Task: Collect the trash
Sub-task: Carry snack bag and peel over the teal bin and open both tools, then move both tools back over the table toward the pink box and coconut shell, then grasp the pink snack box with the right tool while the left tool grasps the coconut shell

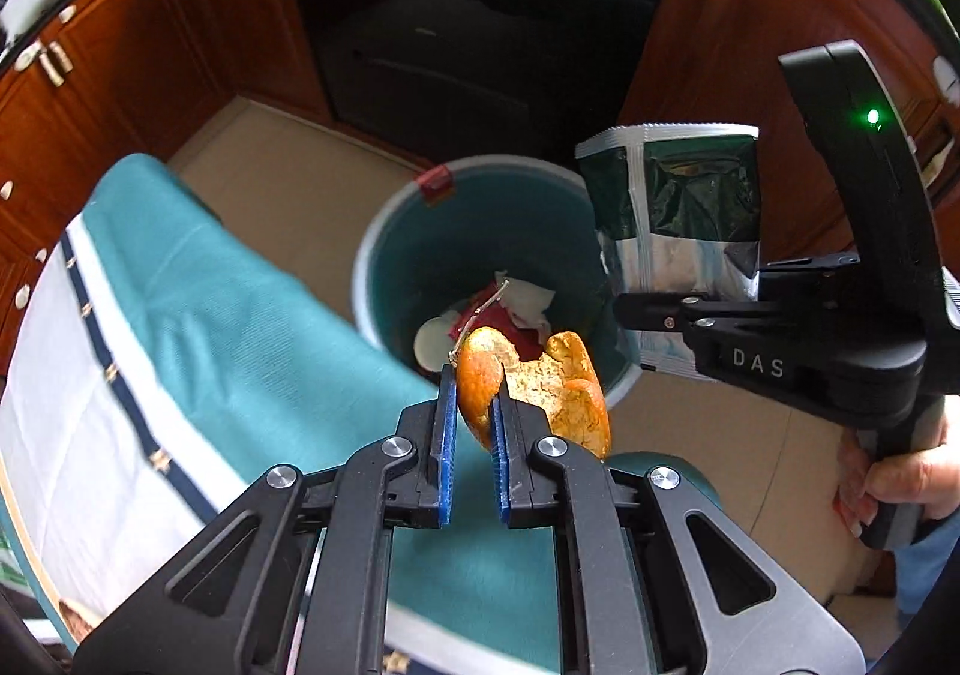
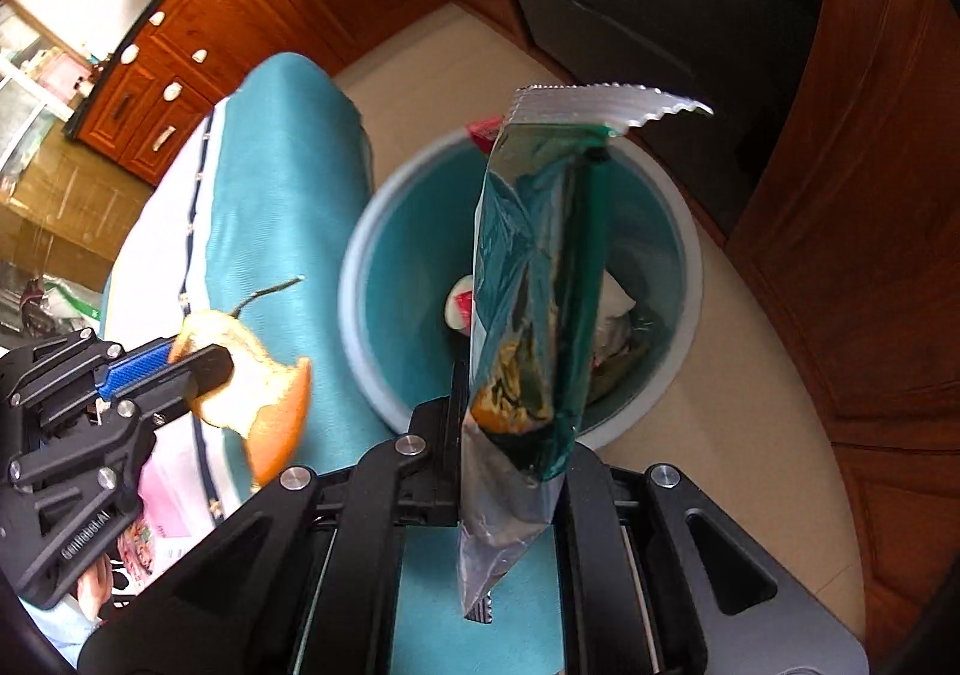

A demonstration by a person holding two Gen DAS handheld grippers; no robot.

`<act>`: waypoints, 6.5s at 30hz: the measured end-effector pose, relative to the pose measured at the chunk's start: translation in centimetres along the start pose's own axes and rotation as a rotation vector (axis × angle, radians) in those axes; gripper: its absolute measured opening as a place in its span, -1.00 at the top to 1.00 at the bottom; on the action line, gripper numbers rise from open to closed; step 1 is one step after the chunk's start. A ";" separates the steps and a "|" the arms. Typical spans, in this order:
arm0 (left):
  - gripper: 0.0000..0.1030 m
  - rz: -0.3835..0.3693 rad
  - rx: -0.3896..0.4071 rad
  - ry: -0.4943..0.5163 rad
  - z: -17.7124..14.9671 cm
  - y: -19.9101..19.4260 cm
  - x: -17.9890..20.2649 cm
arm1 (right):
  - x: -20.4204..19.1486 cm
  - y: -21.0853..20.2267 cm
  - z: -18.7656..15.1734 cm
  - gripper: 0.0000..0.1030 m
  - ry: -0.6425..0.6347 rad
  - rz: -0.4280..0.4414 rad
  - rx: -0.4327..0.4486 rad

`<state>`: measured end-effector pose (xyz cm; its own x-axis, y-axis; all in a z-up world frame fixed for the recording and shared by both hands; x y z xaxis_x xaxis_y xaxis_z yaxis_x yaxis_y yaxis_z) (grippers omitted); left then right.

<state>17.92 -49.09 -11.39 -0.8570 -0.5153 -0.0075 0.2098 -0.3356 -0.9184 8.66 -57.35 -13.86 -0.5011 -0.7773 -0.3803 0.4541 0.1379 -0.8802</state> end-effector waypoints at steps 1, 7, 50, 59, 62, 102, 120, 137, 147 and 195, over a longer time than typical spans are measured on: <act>0.79 -0.002 -0.007 0.002 0.2 0.5 0.1 | 0.2 0.4 0.1 0.85 0.004 0.000 -0.006; 0.79 -0.006 -0.050 0.016 1.5 3.6 0.7 | 1.5 2.5 1.0 0.83 0.023 0.003 -0.043; -0.41 0.045 -0.044 0.056 1.2 2.6 -0.4 | 2.4 2.1 1.0 -0.89 0.143 0.022 -0.093; -0.42 0.057 0.004 0.042 -0.3 -0.5 -1.0 | -0.5 0.1 0.0 -0.89 0.102 0.016 -0.076; -0.43 0.059 0.027 0.032 -1.0 -2.0 -1.5 | -1.8 -0.7 -0.4 -0.89 0.086 0.018 -0.068; -0.91 0.243 0.069 -0.299 -35.9 -17.5 -14.9 | -28.2 0.8 -25.5 -0.89 -0.441 0.154 -0.393; -0.92 0.193 0.052 -0.371 -36.9 -14.1 -16.1 | -28.4 3.7 -26.7 -0.89 -0.548 -0.034 -0.299; -0.92 0.183 0.044 -0.357 -31.2 -10.1 -15.5 | -22.8 2.8 -17.4 -0.32 -0.440 -0.102 -0.012; -0.92 0.134 0.045 -0.314 -25.9 -7.7 -13.4 | -19.9 2.7 -15.0 -0.15 -0.378 -0.021 0.080; -0.43 0.025 0.252 -0.423 -28.5 -17.3 -19.4 | -25.3 0.1 -7.8 0.92 -0.405 -0.017 0.219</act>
<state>17.52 -10.78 -6.59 -0.5954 -0.7828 0.1811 0.3800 -0.4730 -0.7949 15.65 -32.83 -6.56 -0.2014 -0.9617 -0.1859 0.6148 0.0237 -0.7884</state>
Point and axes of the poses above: each gripper's, at about its wrist camera, not at the fingertips, and y roughly the way its jaws point, x to its right, z to its top, the point moved 5 cm from there along y, roughly the way its jaws point, and after that the axes turned 1 degree about y, right-handed, at the moved point
